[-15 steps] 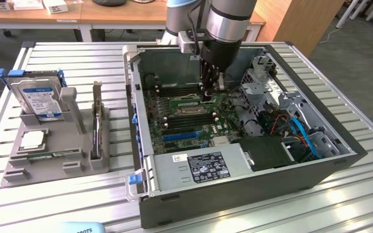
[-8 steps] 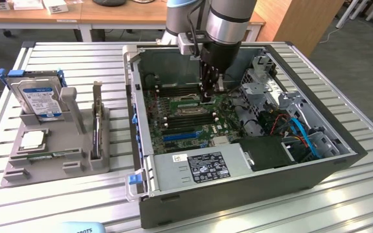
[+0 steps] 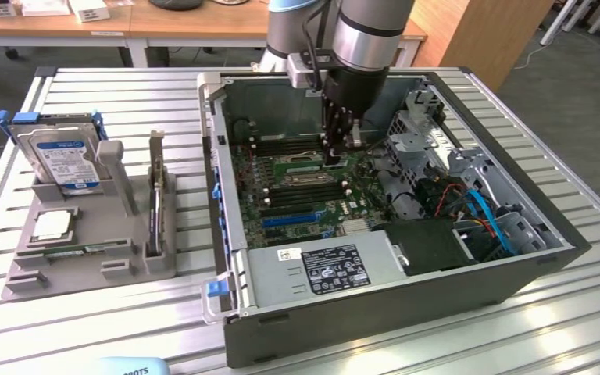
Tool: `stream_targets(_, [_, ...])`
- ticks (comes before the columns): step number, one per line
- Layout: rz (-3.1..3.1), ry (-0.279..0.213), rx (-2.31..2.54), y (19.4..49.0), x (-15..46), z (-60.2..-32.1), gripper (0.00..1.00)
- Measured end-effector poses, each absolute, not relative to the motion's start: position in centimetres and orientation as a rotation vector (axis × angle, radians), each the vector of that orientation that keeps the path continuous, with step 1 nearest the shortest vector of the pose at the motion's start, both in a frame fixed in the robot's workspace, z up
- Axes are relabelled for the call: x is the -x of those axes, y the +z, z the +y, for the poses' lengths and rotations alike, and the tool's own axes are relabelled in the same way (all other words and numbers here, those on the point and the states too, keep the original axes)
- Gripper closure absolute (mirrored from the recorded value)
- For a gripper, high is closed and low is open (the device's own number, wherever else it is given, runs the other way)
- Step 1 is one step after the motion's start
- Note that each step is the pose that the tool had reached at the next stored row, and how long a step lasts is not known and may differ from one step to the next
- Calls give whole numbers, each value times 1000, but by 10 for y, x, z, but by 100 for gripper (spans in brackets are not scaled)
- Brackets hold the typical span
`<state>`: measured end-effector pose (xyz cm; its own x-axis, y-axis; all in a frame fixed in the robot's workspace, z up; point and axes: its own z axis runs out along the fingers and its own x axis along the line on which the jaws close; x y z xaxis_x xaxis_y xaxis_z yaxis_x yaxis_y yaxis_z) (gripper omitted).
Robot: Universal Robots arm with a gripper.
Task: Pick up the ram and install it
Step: 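Insert the ram into the slot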
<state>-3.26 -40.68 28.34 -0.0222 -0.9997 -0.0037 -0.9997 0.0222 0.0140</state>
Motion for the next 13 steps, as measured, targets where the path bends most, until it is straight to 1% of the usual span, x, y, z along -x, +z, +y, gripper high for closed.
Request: stream_targets(13, [-2241, -20, -2192, 278, 32, -407, 88])
